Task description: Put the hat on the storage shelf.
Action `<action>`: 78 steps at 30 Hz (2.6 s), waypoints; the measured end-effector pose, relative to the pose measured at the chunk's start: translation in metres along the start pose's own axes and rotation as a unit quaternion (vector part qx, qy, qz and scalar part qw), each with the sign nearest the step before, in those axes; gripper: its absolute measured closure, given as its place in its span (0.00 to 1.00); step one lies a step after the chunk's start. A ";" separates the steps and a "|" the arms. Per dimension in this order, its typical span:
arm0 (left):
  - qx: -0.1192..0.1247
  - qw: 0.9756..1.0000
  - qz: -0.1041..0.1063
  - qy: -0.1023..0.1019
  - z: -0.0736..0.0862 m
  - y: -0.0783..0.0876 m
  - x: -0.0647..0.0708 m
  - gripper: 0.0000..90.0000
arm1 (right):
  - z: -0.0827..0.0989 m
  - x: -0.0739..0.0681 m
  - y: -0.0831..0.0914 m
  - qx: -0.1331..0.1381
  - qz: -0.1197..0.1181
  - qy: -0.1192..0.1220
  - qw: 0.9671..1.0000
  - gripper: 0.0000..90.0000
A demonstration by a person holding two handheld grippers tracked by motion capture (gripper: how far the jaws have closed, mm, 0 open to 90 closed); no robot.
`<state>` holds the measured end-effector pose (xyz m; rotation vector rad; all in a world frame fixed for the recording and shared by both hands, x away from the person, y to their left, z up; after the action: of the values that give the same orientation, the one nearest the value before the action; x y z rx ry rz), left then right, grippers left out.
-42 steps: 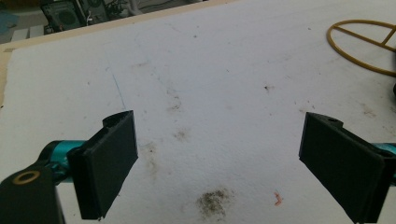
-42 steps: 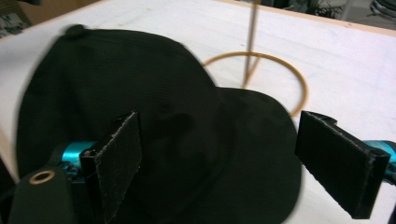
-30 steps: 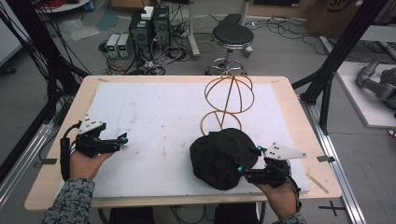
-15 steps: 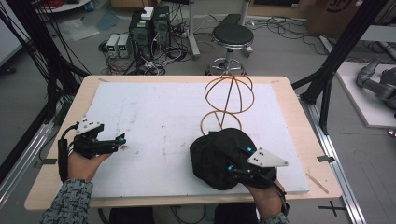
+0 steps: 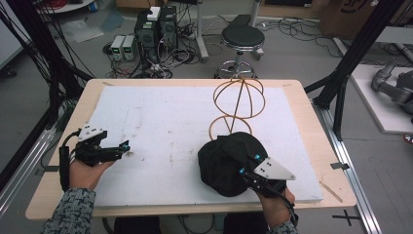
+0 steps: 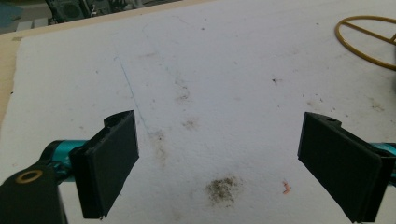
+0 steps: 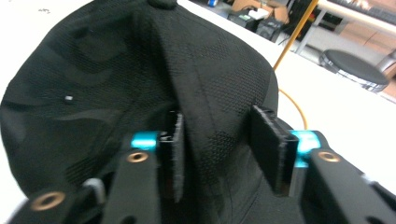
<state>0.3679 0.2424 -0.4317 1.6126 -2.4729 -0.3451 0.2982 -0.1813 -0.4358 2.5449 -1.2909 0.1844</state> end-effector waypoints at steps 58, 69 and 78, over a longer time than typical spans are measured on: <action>-0.002 1.000 -0.009 0.004 0.000 0.001 -0.007 0.14 | -0.041 0.085 0.070 0.067 0.128 0.014 0.989 0.98; -0.001 1.000 -0.011 0.005 0.000 0.002 -0.009 0.14 | -0.059 0.106 0.081 0.076 0.143 0.018 0.987 0.98; -0.001 1.000 -0.014 0.007 0.001 0.004 -0.011 0.14 | -0.073 0.122 0.088 0.080 0.149 0.026 0.985 0.98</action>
<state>0.3687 0.2536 -0.4316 1.6432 -2.4413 -0.3393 0.3007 -0.3029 -0.3206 2.4412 -1.6929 0.4294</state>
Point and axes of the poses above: each handheld gripper's, and its own axes: y roughly backward along the jaws, z roughly out of its underside, x roughly to its right, the point moved 8 cm from there along -y, roughly forward along the jaws, and after that the axes turned 13 degrees about x, right-handed, at the moved point
